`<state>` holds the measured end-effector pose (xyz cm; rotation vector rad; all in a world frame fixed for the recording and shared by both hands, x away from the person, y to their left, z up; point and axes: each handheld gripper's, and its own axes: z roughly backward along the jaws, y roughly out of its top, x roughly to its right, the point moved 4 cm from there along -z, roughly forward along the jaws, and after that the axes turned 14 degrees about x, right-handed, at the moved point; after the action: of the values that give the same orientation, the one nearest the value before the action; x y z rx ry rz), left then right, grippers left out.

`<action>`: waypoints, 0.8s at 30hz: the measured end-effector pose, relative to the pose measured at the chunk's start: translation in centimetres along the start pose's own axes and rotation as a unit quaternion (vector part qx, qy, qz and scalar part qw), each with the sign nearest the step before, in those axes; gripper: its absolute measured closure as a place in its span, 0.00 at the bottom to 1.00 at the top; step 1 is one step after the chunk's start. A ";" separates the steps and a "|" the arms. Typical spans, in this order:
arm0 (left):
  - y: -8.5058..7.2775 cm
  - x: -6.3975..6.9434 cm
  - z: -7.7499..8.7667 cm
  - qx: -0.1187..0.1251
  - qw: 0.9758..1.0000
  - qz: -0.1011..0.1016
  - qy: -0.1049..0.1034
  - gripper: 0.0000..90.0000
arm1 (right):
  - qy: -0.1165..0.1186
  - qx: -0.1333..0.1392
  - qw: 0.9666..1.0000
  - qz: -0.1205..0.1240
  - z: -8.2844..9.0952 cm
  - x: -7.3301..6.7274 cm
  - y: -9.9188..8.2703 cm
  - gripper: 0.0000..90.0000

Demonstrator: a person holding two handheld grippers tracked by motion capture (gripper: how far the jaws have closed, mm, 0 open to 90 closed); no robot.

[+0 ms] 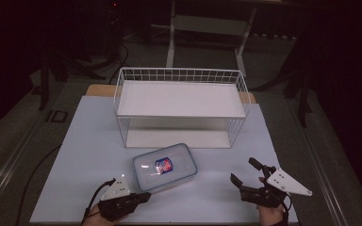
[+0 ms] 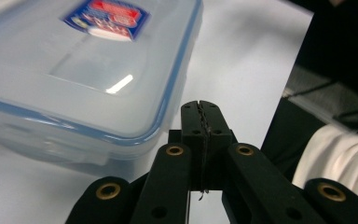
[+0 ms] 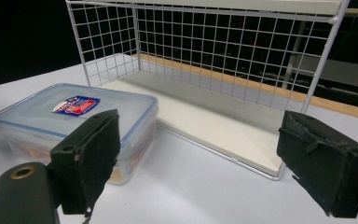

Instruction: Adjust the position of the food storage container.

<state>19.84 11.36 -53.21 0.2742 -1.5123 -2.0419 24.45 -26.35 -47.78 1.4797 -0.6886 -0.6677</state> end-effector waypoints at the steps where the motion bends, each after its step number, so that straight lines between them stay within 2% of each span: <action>1: -0.2 -0.1 -0.3 -0.004 1.000 0.003 -0.004 0.99 | 0.001 0.000 1.000 -0.001 0.0 0.0 0.0 0.14; 2: -0.3 -0.2 -0.4 -0.007 1.000 0.008 -0.002 0.99 | 0.001 0.000 1.000 -0.001 0.0 0.0 0.0 0.14; 10: -0.3 -1.0 -0.2 -0.012 1.000 0.000 0.024 0.99 | 0.000 0.000 1.000 -0.003 0.0 0.1 0.0 0.14; 12: -0.1 -1.5 0.0 -0.011 0.999 0.006 0.030 0.99 | 0.001 0.000 1.000 -0.002 0.0 0.0 0.0 0.14; 17: 0.3 -2.8 0.2 -0.007 0.999 0.005 0.049 0.99 | 0.001 0.000 1.000 -0.002 0.0 0.0 0.0 0.14; 22: 0.4 -3.6 0.3 -0.004 0.998 0.005 0.061 0.99 | 0.001 0.000 1.000 -0.003 0.0 0.0 0.0 0.15; 24: 0.5 -4.2 0.4 -0.001 0.998 0.010 0.066 0.99 | 0.002 -0.001 1.000 -0.002 0.0 0.0 0.0 0.15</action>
<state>23.18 13.91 -53.32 0.3842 -1.4275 -1.9688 24.41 -26.33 -47.82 1.4808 -0.6812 -0.6688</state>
